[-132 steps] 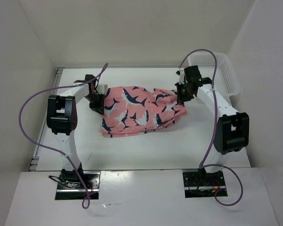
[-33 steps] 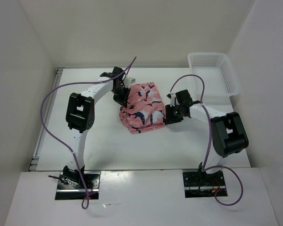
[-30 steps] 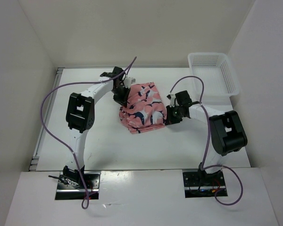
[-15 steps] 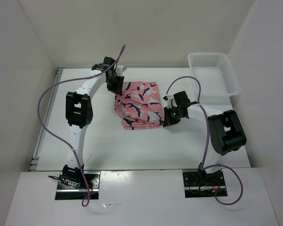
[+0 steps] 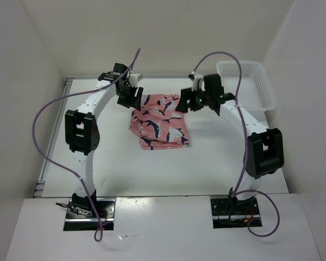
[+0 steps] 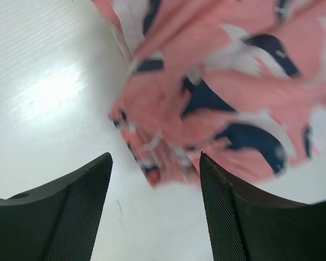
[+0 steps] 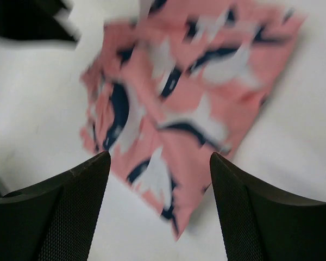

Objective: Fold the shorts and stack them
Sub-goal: Fold the shorts

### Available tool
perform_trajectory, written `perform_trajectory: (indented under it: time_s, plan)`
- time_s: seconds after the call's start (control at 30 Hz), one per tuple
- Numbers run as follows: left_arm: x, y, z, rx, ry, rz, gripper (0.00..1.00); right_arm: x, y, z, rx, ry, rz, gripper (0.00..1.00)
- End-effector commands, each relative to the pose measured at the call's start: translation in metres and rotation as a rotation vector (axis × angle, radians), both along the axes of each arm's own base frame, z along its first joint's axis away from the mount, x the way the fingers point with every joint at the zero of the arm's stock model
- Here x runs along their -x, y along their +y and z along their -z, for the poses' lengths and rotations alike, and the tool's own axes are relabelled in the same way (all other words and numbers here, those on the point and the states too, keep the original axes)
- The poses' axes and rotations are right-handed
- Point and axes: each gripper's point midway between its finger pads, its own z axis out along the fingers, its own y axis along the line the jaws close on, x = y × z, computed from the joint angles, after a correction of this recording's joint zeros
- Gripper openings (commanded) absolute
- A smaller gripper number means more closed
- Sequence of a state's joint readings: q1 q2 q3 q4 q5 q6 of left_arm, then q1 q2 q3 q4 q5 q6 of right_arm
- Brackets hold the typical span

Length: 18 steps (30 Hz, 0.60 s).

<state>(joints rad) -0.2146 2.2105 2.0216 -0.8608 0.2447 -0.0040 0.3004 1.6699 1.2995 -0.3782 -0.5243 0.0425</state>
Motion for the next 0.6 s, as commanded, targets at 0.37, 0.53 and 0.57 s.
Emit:
perform_trajectory:
  time_s: [0.37,0.53,0.57]
  plan:
    - [0.109,-0.039,0.014,0.057,0.201,0.148,0.73,-0.188,-0.025,0.067,0.075,-0.054,0.366,0.80]
    - [0.100,-0.038,0.036,0.010,0.205,0.140,0.73,-0.217,-0.018,0.068,0.051,-0.083,0.414,0.80]
    - [0.102,-0.037,0.039,0.007,0.214,0.140,0.73,-0.218,-0.017,0.079,0.052,-0.062,0.420,0.80]
